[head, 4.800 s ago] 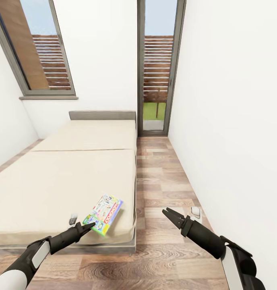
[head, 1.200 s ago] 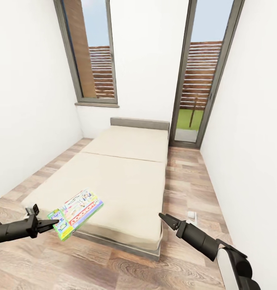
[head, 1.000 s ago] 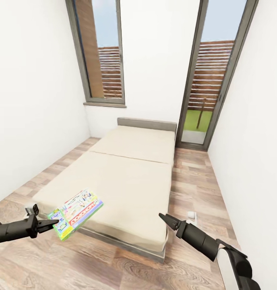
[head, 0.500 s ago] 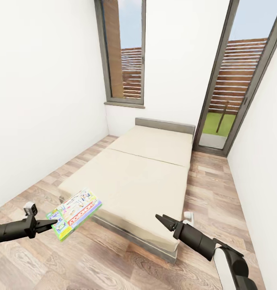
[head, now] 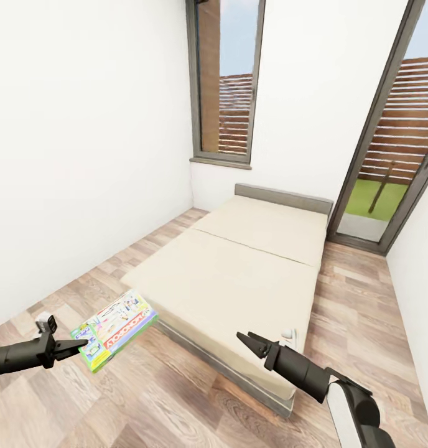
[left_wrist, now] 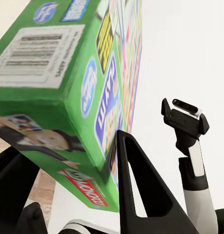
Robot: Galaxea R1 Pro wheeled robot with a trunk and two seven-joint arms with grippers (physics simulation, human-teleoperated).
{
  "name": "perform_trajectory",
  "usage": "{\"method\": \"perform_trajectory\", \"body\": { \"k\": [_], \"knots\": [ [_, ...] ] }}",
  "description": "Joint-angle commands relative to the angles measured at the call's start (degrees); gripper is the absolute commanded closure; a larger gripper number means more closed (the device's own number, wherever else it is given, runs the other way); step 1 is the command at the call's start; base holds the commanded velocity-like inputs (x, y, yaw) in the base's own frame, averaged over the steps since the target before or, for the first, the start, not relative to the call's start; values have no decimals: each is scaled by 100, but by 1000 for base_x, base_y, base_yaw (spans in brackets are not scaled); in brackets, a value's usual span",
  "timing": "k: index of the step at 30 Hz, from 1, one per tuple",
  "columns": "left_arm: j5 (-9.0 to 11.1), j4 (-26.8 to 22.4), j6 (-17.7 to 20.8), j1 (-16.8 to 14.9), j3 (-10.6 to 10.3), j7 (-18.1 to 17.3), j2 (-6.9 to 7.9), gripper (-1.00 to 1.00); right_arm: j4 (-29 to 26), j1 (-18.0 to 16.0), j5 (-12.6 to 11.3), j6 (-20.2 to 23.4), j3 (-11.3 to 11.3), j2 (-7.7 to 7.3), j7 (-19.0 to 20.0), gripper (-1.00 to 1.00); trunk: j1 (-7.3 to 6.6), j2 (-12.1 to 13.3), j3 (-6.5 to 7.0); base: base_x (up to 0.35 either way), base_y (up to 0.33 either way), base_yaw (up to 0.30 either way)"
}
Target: Put all the toys in the child's room - the three board games (two on the bed and one on the table), the two jigsaw puzzles on the table, and the tennis ball on the table - inside the toy box on the table in the child's room.
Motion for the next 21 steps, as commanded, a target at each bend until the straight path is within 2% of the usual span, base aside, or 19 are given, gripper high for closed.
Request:
{"method": "perform_trajectory", "body": {
  "k": [1,12,21],
  "knots": [
    [25,6,58,-10,-31,-30,6,100,-3,-3,-12,32,-5,5,17,-100,-22,37,12,0,0,282],
    [32,17,44,-7,-34,-30,6,100,-5,-3,-8,27,110,4,12,-100,-264,478,210,0,0,282],
    [73,59,48,31,-25,-30,7,100,-4,-3,1,27,229,3,-6,-100,-264,478,210,0,0,282]
  ]
}}
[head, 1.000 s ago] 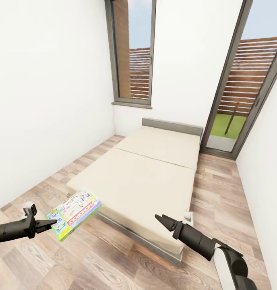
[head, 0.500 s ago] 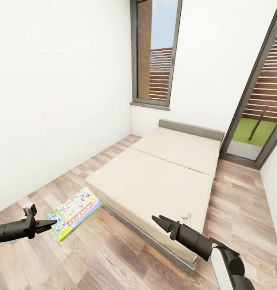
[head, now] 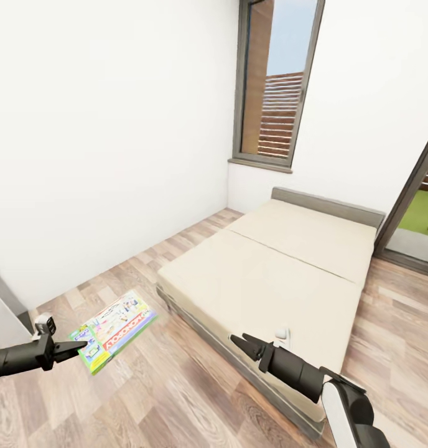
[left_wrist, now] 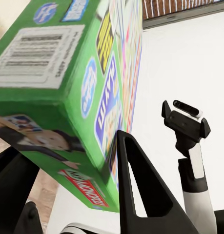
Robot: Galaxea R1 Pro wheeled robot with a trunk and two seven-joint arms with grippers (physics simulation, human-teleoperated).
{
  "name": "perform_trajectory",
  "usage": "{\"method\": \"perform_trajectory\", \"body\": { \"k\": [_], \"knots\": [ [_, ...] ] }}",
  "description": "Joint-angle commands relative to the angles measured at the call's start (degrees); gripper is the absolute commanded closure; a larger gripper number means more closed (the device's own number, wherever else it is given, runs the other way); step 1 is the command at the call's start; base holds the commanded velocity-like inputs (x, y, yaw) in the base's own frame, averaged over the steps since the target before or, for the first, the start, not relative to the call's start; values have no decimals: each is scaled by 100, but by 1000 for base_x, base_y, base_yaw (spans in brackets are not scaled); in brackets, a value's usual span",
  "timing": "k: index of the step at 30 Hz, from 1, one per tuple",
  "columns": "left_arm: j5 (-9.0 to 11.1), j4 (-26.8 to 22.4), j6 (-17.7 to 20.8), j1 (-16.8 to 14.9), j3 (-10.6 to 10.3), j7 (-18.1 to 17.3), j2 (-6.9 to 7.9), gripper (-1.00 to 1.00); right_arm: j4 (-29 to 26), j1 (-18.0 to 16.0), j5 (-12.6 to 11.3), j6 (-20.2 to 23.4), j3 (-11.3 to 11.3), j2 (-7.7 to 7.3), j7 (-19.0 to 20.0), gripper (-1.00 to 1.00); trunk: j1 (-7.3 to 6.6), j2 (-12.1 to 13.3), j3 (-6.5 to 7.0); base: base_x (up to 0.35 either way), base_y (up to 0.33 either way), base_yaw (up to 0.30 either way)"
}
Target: Put all the toys in the child's room - the three board games (two on the bed and one on the table), the two jigsaw puzzles on the table, and the tennis ball on the table - inside the toy box on the table in the child's room.
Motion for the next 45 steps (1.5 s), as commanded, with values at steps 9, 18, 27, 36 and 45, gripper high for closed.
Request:
{"method": "perform_trajectory", "body": {
  "k": [9,18,27,36,45],
  "knots": [
    [38,23,50,-8,-29,-30,5,100,-3,-3,-10,34,37,2,12,-100,1,-5,-7,192,0,261],
    [35,142,47,-8,4,-30,5,100,4,-3,5,32,39,6,6,-100,1,-5,2,329,72,132],
    [34,147,49,-8,8,-30,-10,100,21,-3,16,33,40,9,3,-100,1,-5,30,329,43,266],
    [34,142,58,-8,23,-30,-4,100,30,-3,4,39,240,9,-410,-100,-109,195,148,68,1,272],
    [25,141,66,-9,24,-30,-9,100,28,-3,-1,34,419,7,-578,-100,-307,556,338,2,0,272]
  ]
}}
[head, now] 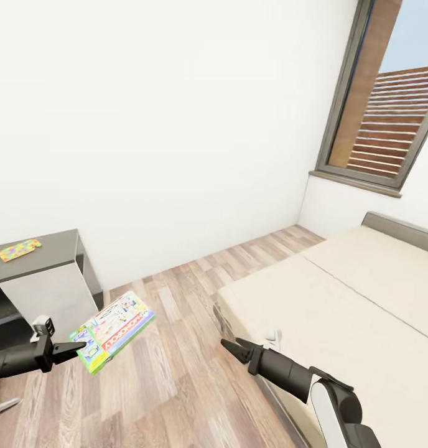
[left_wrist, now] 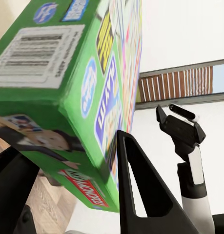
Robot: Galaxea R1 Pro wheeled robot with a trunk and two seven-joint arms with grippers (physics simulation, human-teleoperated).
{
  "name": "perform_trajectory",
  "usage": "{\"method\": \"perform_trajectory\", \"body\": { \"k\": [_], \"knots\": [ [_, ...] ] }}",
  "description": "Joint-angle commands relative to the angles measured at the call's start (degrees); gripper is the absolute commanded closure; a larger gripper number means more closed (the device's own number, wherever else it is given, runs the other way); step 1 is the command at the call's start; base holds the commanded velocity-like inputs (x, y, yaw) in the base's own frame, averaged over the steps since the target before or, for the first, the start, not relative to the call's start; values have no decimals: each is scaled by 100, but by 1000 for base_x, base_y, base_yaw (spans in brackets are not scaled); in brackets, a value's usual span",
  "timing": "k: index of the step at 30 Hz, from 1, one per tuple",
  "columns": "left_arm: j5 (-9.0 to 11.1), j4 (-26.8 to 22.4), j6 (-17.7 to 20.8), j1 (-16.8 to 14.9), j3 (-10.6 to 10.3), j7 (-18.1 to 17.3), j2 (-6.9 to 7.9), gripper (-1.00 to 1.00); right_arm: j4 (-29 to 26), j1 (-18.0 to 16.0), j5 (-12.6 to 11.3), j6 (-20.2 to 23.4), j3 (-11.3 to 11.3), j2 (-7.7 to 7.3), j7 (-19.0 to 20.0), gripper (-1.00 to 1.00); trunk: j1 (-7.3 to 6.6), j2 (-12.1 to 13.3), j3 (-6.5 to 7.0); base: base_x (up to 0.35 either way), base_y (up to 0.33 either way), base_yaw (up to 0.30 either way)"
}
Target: Put all the toys in the child's room - the three board games (two on the bed and one on the table), the two jigsaw puzzles on the table, and the tennis ball on the table - inside the toy box on the table in the child's room.
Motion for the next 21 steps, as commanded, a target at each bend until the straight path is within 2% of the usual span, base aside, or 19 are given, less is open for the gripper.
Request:
{"method": "perform_trajectory", "body": {
  "k": [1,21],
  "knots": [
    [24,6,59,-13,-31,-31,8,100,-2,-3,-11,34,-11,5,13,-100,-22,36,14,0,0,272],
    [32,-19,75,-15,-38,-31,-13,100,-2,-3,-10,37,-5,6,8,-100,-461,838,436,0,0,272]
  ]
}}
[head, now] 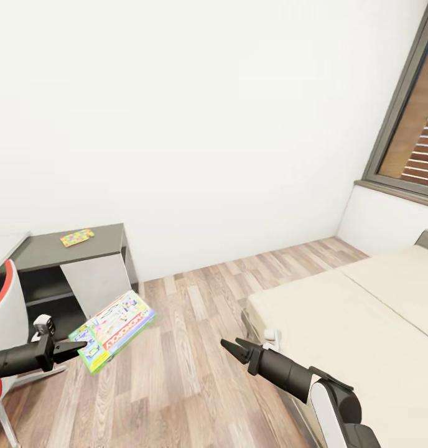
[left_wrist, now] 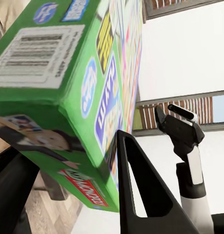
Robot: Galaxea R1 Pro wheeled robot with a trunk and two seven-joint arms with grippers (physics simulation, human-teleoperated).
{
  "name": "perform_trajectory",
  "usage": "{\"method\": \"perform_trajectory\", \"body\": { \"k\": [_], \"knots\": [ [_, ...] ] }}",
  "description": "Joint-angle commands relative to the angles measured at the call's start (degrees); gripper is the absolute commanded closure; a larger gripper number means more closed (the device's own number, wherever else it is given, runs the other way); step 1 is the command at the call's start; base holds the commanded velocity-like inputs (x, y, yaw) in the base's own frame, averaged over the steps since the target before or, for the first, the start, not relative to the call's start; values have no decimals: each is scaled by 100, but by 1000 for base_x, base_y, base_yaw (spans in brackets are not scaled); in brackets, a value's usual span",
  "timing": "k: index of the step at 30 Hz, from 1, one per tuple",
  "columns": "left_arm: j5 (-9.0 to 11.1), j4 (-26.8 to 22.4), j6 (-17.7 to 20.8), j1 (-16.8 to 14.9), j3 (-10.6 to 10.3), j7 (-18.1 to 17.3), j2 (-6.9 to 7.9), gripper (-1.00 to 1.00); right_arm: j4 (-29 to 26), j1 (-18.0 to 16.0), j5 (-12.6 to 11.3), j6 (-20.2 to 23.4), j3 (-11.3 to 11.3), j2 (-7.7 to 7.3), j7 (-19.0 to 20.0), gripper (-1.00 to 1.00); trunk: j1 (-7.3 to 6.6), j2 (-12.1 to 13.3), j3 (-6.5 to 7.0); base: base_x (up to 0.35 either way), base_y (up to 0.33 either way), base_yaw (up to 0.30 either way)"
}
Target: Put all the toys in the child's room - the three board games (two on the bed and one on the table), the two jigsaw puzzles on the table, and the tennis ball on the table - inside the toy box on the table in the child's room.
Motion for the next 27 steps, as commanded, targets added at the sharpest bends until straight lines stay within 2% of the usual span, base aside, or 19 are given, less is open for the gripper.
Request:
{"method": "perform_trajectory", "body": {
  "k": [1,6,7,8,12,16,23,27],
  "knots": [
    [26,-6,56,-11,-34,-31,15,100,-3,-3,-12,34,-10,5,16,-100,-21,34,13,0,0,272],
    [47,-172,32,-8,-14,-31,96,100,-2,-3,-12,38,-7,5,16,-100,-131,235,119,0,0,272],
    [56,-288,29,-6,-2,-31,255,100,-6,-3,-12,39,-11,5,16,-100,-153,275,140,0,0,272],
    [60,-344,28,-6,2,-31,351,100,-8,-3,-12,39,-12,5,16,-100,-175,315,161,0,0,272],
    [181,-434,28,2,106,-31,543,100,-23,-6,-9,55,-14,8,21,-100,-263,476,245,0,0,272],
    [376,-495,68,-16,430,-31,574,100,-26,-133,-14,89,-30,-13,15,-100,-350,636,330,0,0,272],
    [403,-549,106,-54,956,-31,582,100,-3,-322,40,-144,-19,-69,27,-100,-504,917,477,0,0,272],
    [414,-575,103,-57,1096,-31,603,100,-52,-334,54,-218,-24,-77,26,-100,-592,1077,561,0,0,260]
  ]
}}
